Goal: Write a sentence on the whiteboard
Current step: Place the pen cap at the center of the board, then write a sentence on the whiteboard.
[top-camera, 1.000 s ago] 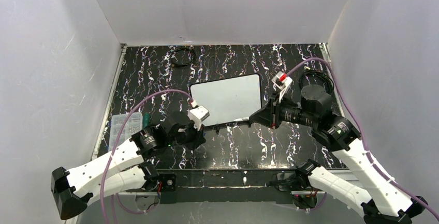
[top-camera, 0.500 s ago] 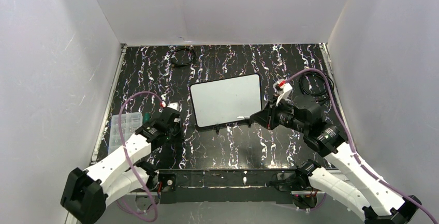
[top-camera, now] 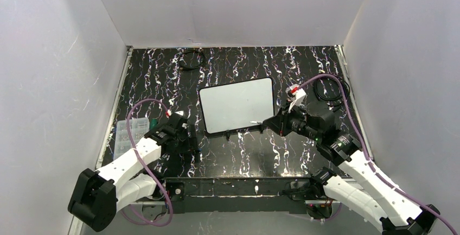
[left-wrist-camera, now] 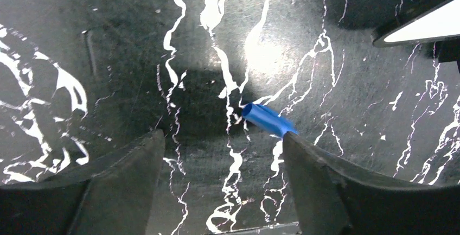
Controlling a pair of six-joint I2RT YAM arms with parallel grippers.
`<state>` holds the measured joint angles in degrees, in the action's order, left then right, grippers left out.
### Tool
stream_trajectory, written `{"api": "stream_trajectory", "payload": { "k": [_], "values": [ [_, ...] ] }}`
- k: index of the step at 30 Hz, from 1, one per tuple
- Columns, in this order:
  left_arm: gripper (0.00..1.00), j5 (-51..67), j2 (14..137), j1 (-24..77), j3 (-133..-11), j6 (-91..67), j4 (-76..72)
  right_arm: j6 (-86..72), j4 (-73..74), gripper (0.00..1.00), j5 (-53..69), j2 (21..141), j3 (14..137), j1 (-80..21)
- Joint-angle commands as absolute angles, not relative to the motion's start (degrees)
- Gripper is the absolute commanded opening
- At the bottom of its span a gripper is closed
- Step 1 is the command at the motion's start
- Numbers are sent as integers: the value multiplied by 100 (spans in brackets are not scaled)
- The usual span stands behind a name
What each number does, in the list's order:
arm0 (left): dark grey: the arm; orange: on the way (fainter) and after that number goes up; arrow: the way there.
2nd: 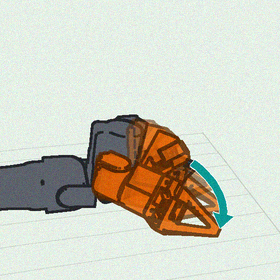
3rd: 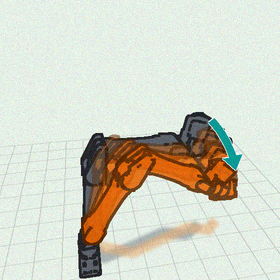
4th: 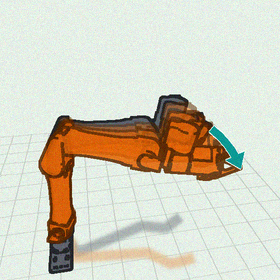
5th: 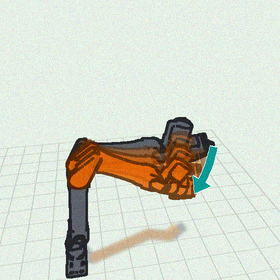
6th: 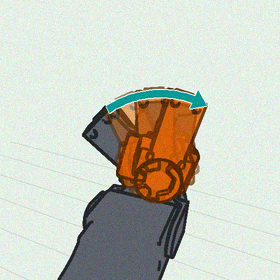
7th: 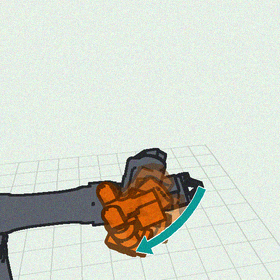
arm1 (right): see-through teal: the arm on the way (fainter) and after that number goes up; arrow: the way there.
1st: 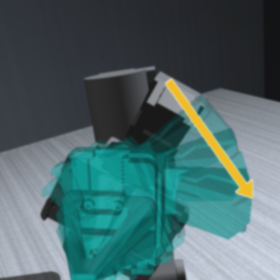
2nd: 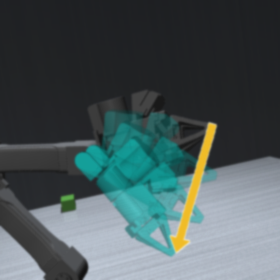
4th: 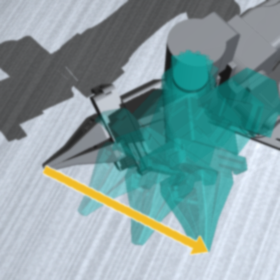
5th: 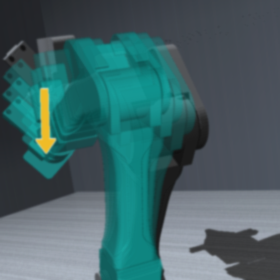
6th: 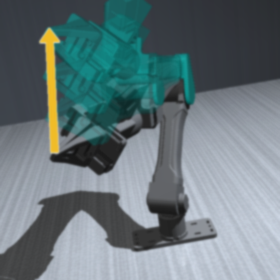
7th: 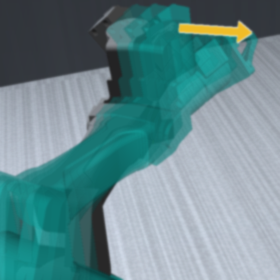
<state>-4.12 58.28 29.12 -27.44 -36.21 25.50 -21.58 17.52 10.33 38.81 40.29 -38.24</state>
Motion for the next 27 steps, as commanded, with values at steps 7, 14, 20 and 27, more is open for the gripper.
{"api": "stream_trajectory", "payload": {
  "k": [7,14,20,27],
  "values": [
    [89,-217,5019,2310,-4516,-2250,3834,-1872,943,1,1279,4429,4328,-3822],
    [86,2078,5524,1154,-5473,-973,2762,-1836,326,1,376,5286,4679,-4392],
    [72,3698,6554,633,-5641,-944,1578,-1720,-434,1,-302,6142,5047,-4974],
    [57,4187,7314,589,-5629,-1051,1034,-1626,-1000,1,-275,7161,5605,-5156]
  ]
}}
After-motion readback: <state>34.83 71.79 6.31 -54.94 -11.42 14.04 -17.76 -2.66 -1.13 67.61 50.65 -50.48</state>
